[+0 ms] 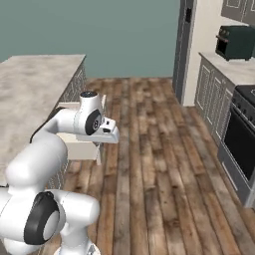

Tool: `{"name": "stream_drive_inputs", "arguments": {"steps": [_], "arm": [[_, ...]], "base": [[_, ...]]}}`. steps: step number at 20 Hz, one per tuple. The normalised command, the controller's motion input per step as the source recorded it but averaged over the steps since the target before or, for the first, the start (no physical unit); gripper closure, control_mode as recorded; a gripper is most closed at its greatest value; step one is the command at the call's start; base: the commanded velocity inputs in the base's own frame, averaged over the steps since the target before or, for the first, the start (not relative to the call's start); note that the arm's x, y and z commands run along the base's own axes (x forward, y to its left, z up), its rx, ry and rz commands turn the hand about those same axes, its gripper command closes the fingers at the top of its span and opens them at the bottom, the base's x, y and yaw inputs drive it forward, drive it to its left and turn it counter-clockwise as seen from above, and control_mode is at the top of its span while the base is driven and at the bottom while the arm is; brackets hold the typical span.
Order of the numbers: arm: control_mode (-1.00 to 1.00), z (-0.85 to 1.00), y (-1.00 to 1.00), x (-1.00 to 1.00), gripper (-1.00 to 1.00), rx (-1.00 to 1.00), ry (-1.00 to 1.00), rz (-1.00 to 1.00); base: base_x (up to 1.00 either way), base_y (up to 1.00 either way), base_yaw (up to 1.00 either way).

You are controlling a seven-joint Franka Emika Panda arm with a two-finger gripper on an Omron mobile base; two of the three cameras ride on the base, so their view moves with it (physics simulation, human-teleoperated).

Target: Pick up the metallic utensils from the counter and place them in the open drawer. Make sure not to pick up any wooden utensils.

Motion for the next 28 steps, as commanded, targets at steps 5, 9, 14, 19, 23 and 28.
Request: {"name": "stream_drive_inputs", "arguments": {"steps": [5,9,14,19,23,28], "arm": [[1.0,0.0,0.0,0.0,1.0,0.0,0.0,0.0],[1.0,0.0,0.0,0.0,1.0,0.0,0.0,0.0],[1.0,0.0,0.0,0.0,1.0,0.0,0.0,0.0],[1.0,0.0,0.0,0.0,1.0,0.0,0.0,0.0],[1.0,0.0,0.0,0.0,1.0,0.0,0.0,0.0],[1.0,0.0,0.0,0.0,1.0,0.0,0.0,0.0]], "base": [[0.61,-0.02,0.39],[0.49,-0.2,0.38],[0.54,-0.1,0.37],[0.53,-0.24,0.35],[0.45,-0.38,0.32],[0.36,-0.42,0.29]]}}
